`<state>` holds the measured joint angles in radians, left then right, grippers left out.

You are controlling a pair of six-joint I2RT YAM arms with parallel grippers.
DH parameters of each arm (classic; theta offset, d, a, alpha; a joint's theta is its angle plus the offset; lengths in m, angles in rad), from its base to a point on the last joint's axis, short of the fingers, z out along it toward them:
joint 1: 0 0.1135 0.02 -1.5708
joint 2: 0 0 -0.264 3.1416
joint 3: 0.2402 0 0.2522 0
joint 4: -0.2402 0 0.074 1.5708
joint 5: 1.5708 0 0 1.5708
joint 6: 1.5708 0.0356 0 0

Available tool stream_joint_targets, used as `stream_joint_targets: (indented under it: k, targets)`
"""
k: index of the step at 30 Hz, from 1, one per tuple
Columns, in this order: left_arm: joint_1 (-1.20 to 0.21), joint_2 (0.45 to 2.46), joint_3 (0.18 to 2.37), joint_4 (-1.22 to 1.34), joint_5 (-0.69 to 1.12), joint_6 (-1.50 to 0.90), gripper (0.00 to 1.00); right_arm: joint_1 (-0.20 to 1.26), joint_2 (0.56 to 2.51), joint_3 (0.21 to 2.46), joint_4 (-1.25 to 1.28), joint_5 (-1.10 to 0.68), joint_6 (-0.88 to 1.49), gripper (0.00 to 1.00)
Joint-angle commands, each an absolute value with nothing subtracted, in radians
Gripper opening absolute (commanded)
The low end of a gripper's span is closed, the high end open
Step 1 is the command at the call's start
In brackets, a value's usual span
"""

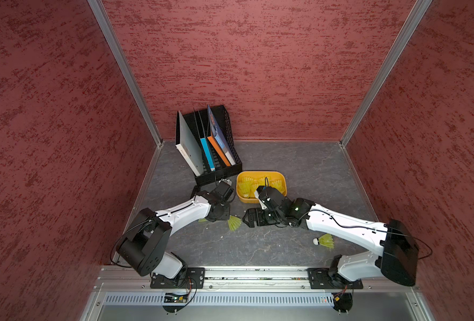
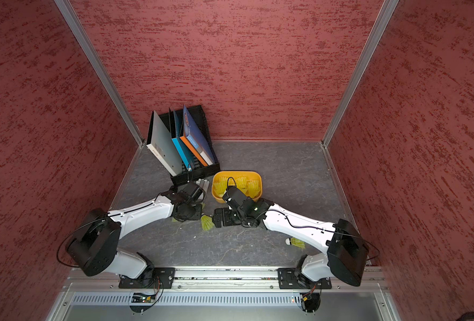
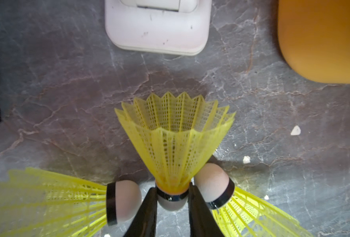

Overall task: Put the shuttlecocks into the storage box
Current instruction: Pick up the shuttlecock at the center of the board.

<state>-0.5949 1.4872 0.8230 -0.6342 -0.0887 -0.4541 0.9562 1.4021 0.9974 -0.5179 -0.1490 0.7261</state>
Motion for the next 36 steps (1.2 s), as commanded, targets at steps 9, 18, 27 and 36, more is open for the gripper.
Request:
stream_joint_targets:
  k: [9, 18, 27, 36]
  targets:
    - [-0.601, 1.528, 0.832, -0.666, -0.105, -0.455, 0.45, 0.947, 1.390, 0.996, -0.483, -0.166, 0.732, 0.98]
    - [-0.601, 1.539, 0.833, -0.631, -0.097, -0.450, 0.44, 0.942, 1.387, 0.994, -0.486, -0.164, 0.732, 0.98]
    - [-0.601, 1.567, 0.845, -0.607, -0.091, -0.439, 0.42, 0.936, 1.388, 0.991, -0.491, -0.166, 0.731, 0.99]
    - [-0.603, 1.563, 0.859, -0.607, -0.092, -0.441, 0.24, 0.922, 1.380, 0.995, -0.502, -0.163, 0.723, 0.98]
